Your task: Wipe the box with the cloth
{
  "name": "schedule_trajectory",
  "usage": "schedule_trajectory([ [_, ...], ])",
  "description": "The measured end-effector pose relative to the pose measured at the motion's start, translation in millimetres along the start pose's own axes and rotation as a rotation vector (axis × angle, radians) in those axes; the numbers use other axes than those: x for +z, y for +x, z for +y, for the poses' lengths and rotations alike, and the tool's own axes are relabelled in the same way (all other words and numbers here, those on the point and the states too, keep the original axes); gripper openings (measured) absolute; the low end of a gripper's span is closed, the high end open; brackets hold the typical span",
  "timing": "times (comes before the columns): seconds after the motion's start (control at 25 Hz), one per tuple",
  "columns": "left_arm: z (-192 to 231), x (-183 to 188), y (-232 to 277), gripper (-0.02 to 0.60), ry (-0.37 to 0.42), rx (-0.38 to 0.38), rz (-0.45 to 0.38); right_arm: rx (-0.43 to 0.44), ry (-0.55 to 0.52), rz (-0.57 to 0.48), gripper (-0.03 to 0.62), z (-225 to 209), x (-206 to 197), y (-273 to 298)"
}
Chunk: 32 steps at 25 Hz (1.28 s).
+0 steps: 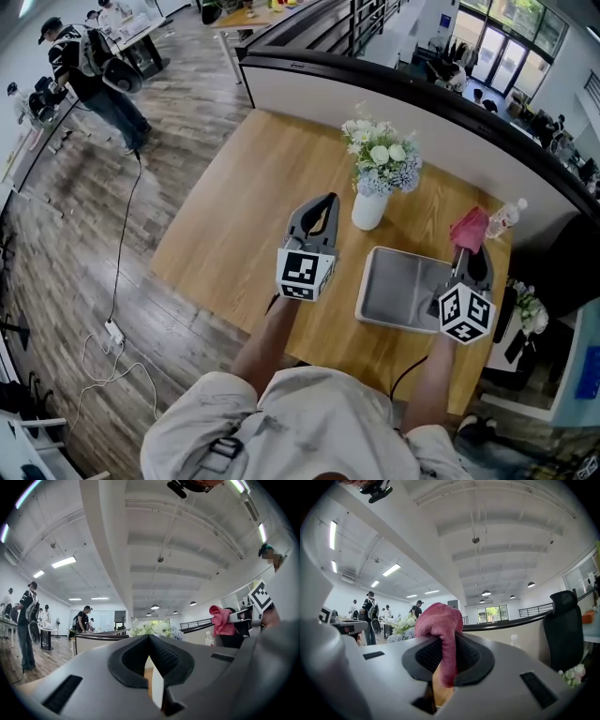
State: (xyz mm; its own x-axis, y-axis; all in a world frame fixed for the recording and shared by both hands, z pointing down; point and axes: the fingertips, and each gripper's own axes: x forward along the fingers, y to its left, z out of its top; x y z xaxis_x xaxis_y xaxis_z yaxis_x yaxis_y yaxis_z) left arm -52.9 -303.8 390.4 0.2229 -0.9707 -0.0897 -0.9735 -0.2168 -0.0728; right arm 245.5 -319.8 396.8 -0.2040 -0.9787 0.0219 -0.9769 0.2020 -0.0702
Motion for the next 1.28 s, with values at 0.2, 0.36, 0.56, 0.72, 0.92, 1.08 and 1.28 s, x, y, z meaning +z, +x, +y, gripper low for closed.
schedule_trajectory([
  [0.2, 9.1, -4.4, -8.5, 0.01, 0.0, 0.037, -0.006, 0.044, -0.004, 0.013, 0.063, 14.5, -4.6, 9.1],
  [0.36, 10.1, -7.4, -19.2, 0.011, 0.011, 0.052, -0.032, 0.081, -0.006, 0.055, 0.063, 26.3, -12.8, 16.0],
  [0.56, 7.2, -14.8, -31.3, 0.01, 0.012, 0.05, -0.038, 0.143, -0.002, 0.193, 0.063, 46.1, -40.7, 29.0],
  [0.72, 4.0, -21.4, -39.2, 0.01, 0.019, 0.04, -0.022, 0.183, 0.019, 0.301, 0.064, 63.1, -67.7, 33.1],
  [0.92, 8.2, -27.8, -44.9, 0.011, 0.009, 0.08, -0.019, 0.24, 0.055, 0.406, 0.064, 83.0, -96.1, 35.3],
  [1.08, 9.3, -32.6, -48.6, 0.01, 0.0, 0.087, -0.015, 0.281, 0.086, 0.511, 0.064, 97.4, -124.0, 32.0],
  [1.28, 9.1, -41.5, -52.0, 0.01, -0.012, 0.091, 0.001, 0.312, 0.119, 0.628, 0.064, 110.0, -157.7, 24.5],
])
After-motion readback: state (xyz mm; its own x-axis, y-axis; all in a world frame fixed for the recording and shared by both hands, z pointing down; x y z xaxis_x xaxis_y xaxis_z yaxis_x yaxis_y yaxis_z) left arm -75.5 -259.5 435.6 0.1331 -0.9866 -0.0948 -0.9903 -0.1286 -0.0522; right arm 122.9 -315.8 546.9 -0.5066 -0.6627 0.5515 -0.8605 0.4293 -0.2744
